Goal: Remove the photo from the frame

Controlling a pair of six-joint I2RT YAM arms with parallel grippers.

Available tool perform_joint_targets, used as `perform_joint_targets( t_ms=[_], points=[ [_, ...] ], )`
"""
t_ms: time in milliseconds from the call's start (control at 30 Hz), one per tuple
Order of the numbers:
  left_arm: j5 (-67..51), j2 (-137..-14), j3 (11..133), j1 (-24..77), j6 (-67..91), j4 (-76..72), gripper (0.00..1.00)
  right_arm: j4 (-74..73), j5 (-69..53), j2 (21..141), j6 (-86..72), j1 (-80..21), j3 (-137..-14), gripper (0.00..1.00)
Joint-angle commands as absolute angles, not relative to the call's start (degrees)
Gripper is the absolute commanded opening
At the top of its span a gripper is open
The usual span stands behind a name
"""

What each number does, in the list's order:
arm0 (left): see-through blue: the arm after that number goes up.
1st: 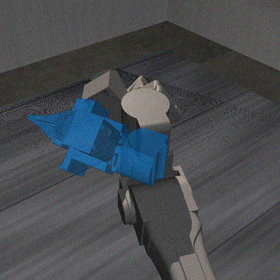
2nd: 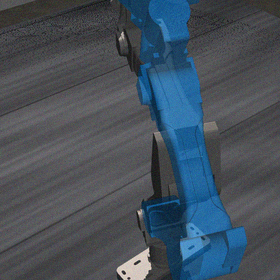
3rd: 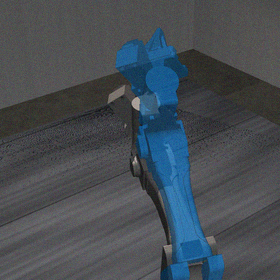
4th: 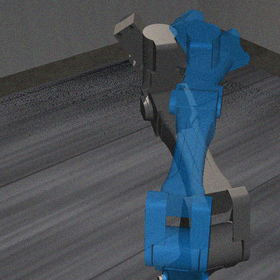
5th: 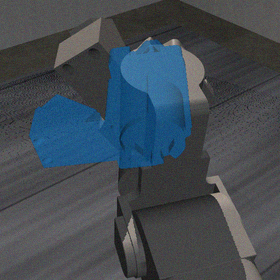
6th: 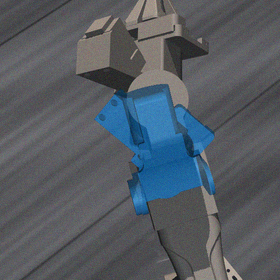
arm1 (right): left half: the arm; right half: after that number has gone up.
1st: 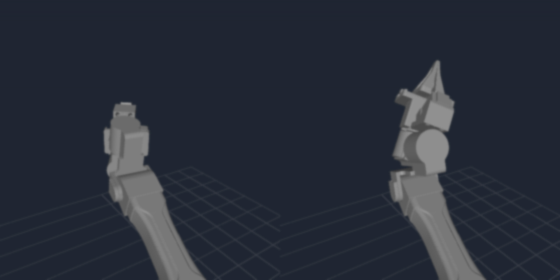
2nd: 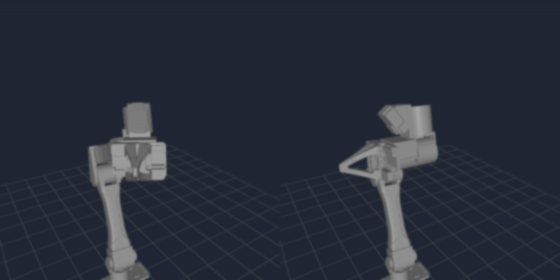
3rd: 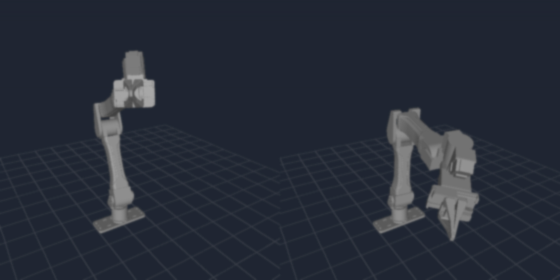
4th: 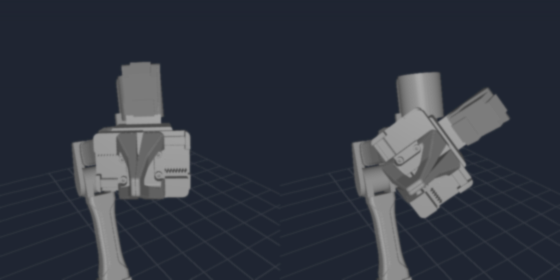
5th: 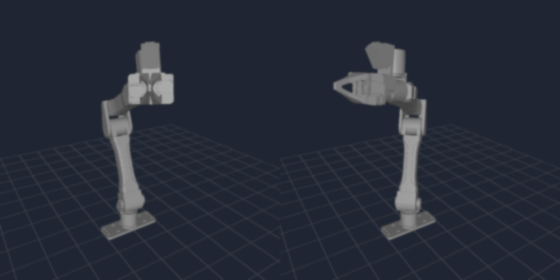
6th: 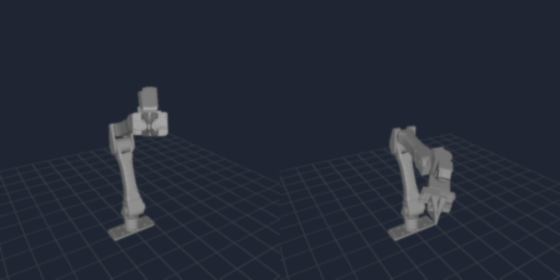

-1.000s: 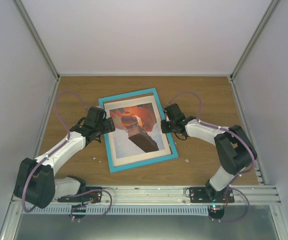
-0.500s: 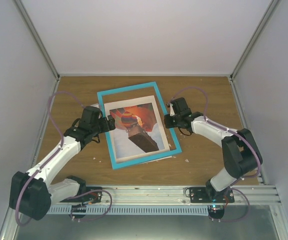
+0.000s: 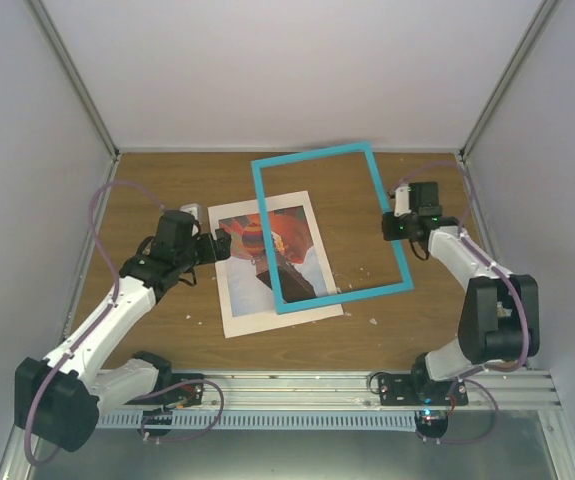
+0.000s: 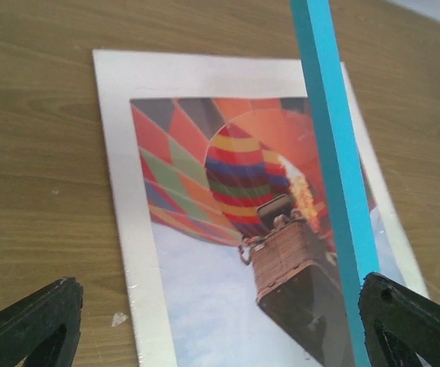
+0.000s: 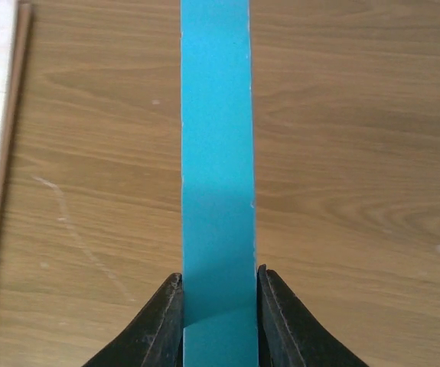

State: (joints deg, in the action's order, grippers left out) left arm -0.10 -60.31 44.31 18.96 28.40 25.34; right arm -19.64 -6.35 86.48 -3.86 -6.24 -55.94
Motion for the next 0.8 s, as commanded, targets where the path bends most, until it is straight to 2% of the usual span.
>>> perform_joint_targets(
  t_ms=[0,167,300,467,600,767],
  points=[
    [-1.8,-58.0,49.7,19.0,23.8,26.3,0.99,-18.3,-14.6,85.6,4.7,2.2,-59.9,0.01],
    [4.9,-54.9,53.8,22.8,19.5,29.9,0.99,-25.5,-19.0,90.9,11.2,11.2,-66.7,0.01],
    [8.0,-52.5,52.1,26.1,17.6,28.7,0.99,-28.2,-22.4,95.4,13.0,15.4,-71.7,0.01],
    [8.4,-49.8,50.4,28.6,17.2,27.7,0.99,-33.5,-20.0,100.9,14.9,19.4,-78.2,0.01],
    [11.7,-47.6,50.1,29.0,16.9,28.2,0.99,-33.1,-18.8,104.1,16.5,23.5,-79.7,0.01],
    [10.4,-46.3,49.4,29.1,17.0,27.8,0.99,-32.2,-18.6,107.4,19.8,26.9,-81.3,0.01]
  ],
)
